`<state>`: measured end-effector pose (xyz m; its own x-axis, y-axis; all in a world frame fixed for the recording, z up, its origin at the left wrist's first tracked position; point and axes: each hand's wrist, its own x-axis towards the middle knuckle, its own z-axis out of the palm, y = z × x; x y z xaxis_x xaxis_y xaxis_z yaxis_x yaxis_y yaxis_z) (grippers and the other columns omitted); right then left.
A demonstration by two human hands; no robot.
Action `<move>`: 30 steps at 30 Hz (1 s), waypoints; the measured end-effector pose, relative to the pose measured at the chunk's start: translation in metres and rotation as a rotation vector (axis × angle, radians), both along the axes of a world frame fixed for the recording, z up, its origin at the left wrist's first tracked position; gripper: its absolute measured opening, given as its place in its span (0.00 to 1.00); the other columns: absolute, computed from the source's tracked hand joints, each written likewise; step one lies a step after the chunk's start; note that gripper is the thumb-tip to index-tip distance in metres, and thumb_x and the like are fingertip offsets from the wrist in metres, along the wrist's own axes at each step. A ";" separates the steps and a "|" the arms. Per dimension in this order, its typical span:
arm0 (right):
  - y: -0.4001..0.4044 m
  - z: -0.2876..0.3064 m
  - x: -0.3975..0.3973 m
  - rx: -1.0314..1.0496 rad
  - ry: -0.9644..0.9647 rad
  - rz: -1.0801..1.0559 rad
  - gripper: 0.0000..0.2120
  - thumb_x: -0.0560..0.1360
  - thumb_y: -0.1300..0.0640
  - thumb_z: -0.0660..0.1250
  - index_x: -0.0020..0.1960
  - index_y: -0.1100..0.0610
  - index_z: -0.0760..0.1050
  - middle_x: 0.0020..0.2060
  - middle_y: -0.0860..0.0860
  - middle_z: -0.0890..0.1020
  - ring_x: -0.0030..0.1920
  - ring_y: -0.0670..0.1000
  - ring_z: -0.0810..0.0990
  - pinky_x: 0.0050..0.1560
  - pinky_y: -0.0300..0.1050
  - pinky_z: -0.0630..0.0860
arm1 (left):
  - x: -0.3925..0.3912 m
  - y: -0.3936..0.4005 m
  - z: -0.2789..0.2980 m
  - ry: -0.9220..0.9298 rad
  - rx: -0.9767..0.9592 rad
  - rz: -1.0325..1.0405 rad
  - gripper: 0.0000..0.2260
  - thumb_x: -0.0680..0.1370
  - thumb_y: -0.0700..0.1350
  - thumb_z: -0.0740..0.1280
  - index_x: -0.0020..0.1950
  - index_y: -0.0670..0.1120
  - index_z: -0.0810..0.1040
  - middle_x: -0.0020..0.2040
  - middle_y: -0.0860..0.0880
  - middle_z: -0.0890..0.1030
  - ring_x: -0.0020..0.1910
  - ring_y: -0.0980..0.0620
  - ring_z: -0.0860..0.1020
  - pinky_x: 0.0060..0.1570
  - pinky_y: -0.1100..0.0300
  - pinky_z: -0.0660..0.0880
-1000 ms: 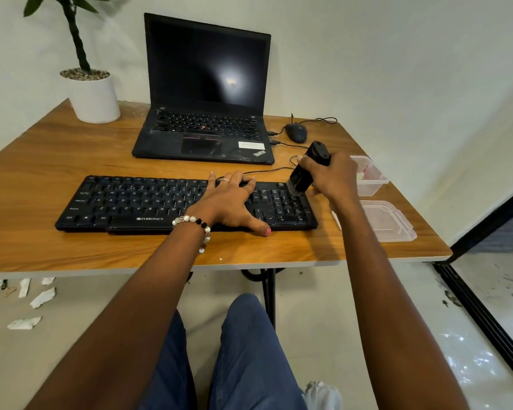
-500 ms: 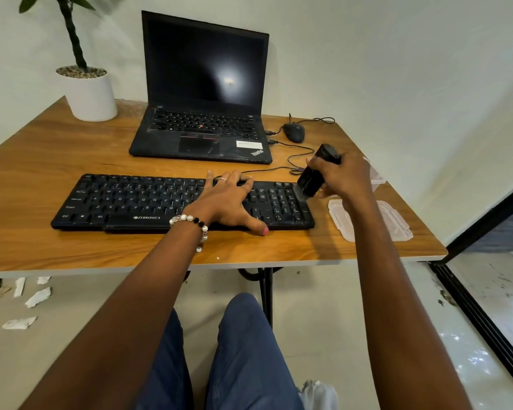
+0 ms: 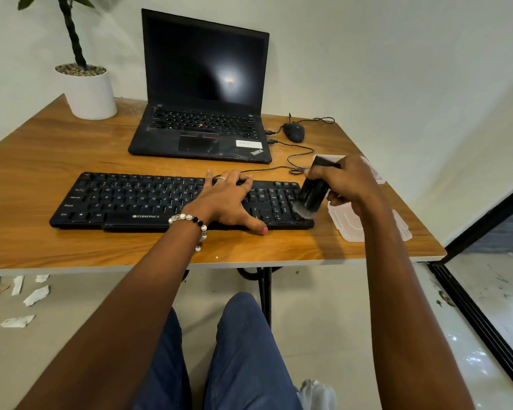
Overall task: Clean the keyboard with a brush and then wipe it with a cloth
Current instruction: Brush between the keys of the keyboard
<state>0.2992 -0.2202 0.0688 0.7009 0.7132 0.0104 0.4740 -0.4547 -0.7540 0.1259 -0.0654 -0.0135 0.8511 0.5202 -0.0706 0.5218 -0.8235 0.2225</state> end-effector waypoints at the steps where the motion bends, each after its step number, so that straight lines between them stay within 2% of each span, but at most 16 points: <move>1: 0.003 -0.003 -0.002 0.075 -0.030 -0.053 0.19 0.71 0.47 0.73 0.53 0.60 0.78 0.42 0.56 0.83 0.34 0.51 0.80 0.31 0.44 0.79 | 0.000 0.000 0.000 0.003 -0.002 0.002 0.58 0.60 0.78 0.64 0.79 0.50 0.47 0.78 0.49 0.50 0.77 0.44 0.47 0.71 0.36 0.34; 3: 0.011 -0.011 -0.004 0.180 -0.096 -0.120 0.20 0.70 0.43 0.73 0.52 0.57 0.79 0.43 0.55 0.84 0.40 0.54 0.83 0.41 0.54 0.82 | 0.000 0.000 -0.001 0.008 -0.003 0.005 0.58 0.59 0.78 0.64 0.79 0.50 0.47 0.78 0.49 0.50 0.77 0.44 0.47 0.71 0.36 0.34; 5: 0.018 -0.018 -0.005 0.194 -0.129 -0.122 0.21 0.69 0.40 0.73 0.49 0.57 0.81 0.42 0.54 0.84 0.43 0.56 0.83 0.44 0.59 0.81 | -0.001 0.000 -0.001 0.007 -0.004 0.007 0.58 0.59 0.78 0.64 0.79 0.51 0.47 0.78 0.49 0.50 0.77 0.43 0.46 0.71 0.36 0.34; 7: 0.022 -0.026 -0.004 0.160 -0.168 -0.132 0.22 0.69 0.39 0.72 0.50 0.58 0.82 0.43 0.55 0.84 0.45 0.55 0.82 0.44 0.53 0.80 | -0.001 0.001 -0.002 0.006 -0.003 0.005 0.58 0.59 0.79 0.64 0.79 0.51 0.47 0.78 0.49 0.49 0.77 0.43 0.46 0.71 0.36 0.34; 10: 0.019 -0.032 -0.001 0.139 -0.220 -0.171 0.23 0.71 0.41 0.72 0.53 0.60 0.82 0.46 0.56 0.84 0.47 0.55 0.81 0.40 0.44 0.71 | 0.000 0.001 -0.002 0.008 -0.004 0.004 0.58 0.59 0.78 0.64 0.79 0.50 0.47 0.78 0.49 0.49 0.77 0.43 0.46 0.71 0.36 0.35; 13: 0.012 -0.034 0.004 0.125 -0.206 -0.163 0.23 0.71 0.42 0.72 0.53 0.62 0.81 0.46 0.57 0.83 0.48 0.56 0.82 0.40 0.45 0.74 | -0.001 -0.001 0.000 0.004 -0.006 0.003 0.57 0.60 0.77 0.65 0.79 0.50 0.47 0.78 0.49 0.50 0.77 0.44 0.48 0.71 0.36 0.34; 17: -0.002 -0.024 0.001 0.037 -0.180 -0.083 0.23 0.70 0.44 0.74 0.51 0.63 0.78 0.43 0.56 0.82 0.45 0.56 0.82 0.43 0.53 0.81 | -0.001 -0.002 0.003 0.001 0.000 0.003 0.57 0.61 0.76 0.65 0.79 0.49 0.48 0.77 0.49 0.52 0.76 0.44 0.49 0.71 0.37 0.34; 18: -0.006 -0.018 0.001 -0.007 -0.165 -0.063 0.22 0.69 0.46 0.74 0.51 0.63 0.76 0.44 0.56 0.81 0.45 0.56 0.82 0.40 0.52 0.81 | -0.001 -0.002 0.003 0.002 0.000 0.003 0.57 0.61 0.77 0.65 0.79 0.49 0.48 0.77 0.49 0.52 0.76 0.44 0.49 0.71 0.36 0.34; 20: -0.015 -0.006 0.001 -0.080 -0.123 -0.017 0.19 0.70 0.49 0.74 0.52 0.61 0.75 0.44 0.54 0.81 0.42 0.52 0.80 0.32 0.45 0.78 | -0.001 -0.002 0.003 0.004 -0.001 0.003 0.57 0.61 0.76 0.65 0.79 0.49 0.47 0.77 0.49 0.51 0.76 0.44 0.49 0.71 0.37 0.34; 22: -0.017 0.001 0.000 -0.046 -0.099 0.002 0.17 0.70 0.51 0.74 0.53 0.60 0.77 0.44 0.54 0.81 0.41 0.50 0.80 0.31 0.43 0.76 | -0.001 -0.002 0.003 0.003 -0.001 0.001 0.57 0.61 0.76 0.65 0.79 0.49 0.47 0.77 0.49 0.52 0.76 0.44 0.49 0.72 0.37 0.34; 24: -0.010 0.000 -0.002 0.098 -0.120 -0.064 0.19 0.70 0.49 0.74 0.55 0.59 0.78 0.45 0.54 0.82 0.43 0.53 0.81 0.37 0.49 0.81 | -0.001 -0.002 0.003 0.005 0.003 -0.002 0.56 0.61 0.77 0.65 0.79 0.49 0.47 0.77 0.49 0.51 0.76 0.44 0.49 0.72 0.37 0.34; 26: -0.001 -0.006 -0.009 0.219 -0.139 -0.125 0.19 0.71 0.45 0.73 0.53 0.58 0.80 0.45 0.55 0.83 0.46 0.55 0.82 0.45 0.57 0.82 | -0.001 -0.002 0.003 0.009 0.002 0.002 0.56 0.61 0.77 0.65 0.79 0.50 0.47 0.78 0.48 0.51 0.77 0.44 0.48 0.72 0.37 0.34; 30: 0.014 -0.022 -0.011 0.203 -0.137 -0.094 0.18 0.71 0.43 0.73 0.49 0.57 0.82 0.43 0.55 0.84 0.45 0.55 0.83 0.48 0.59 0.80 | -0.002 -0.003 0.003 0.005 -0.004 0.004 0.57 0.61 0.77 0.65 0.79 0.50 0.48 0.78 0.49 0.50 0.77 0.44 0.48 0.72 0.37 0.34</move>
